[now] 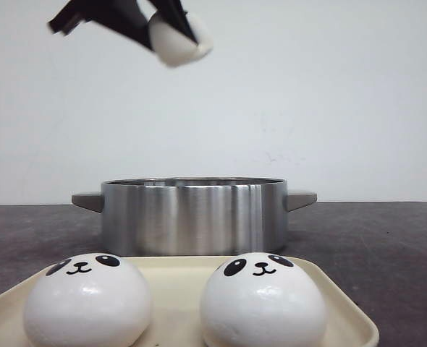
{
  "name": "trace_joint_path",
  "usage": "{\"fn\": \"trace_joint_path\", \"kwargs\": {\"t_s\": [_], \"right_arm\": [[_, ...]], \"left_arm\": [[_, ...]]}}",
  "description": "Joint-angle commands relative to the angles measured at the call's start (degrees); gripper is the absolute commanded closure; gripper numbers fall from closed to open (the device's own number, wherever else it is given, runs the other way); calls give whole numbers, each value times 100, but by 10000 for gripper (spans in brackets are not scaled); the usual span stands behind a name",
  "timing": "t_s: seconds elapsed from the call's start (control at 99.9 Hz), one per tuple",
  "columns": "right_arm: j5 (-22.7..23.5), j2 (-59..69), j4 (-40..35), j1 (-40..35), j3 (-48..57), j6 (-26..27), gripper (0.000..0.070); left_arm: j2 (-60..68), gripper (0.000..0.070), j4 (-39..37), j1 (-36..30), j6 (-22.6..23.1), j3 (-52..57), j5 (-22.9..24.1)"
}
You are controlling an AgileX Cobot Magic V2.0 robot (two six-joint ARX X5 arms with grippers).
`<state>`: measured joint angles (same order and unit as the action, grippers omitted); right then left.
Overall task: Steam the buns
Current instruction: 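Grasp the other far panda bun with the left gripper, then carry the bun with the left gripper and lower it into the pot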
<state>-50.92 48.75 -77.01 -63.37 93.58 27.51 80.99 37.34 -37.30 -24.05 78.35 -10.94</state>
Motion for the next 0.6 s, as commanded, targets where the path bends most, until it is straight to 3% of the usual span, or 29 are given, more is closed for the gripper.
{"fn": "trace_joint_path", "kwargs": {"t_s": [0.0, 0.26, 0.591], "right_arm": [[-35, 42, -186, -68, 96, 94, 700], [-37, 42, -186, -68, 96, 291, 700], [-175, 20, -192, -68, 96, 640, 700]], "left_arm": [[503, 690, 94, 129, 219, 516, -26], [2247, 690, 831, 629, 433, 2055, 131], [3471, 690, 997, 811, 485, 2326, 151]]}}
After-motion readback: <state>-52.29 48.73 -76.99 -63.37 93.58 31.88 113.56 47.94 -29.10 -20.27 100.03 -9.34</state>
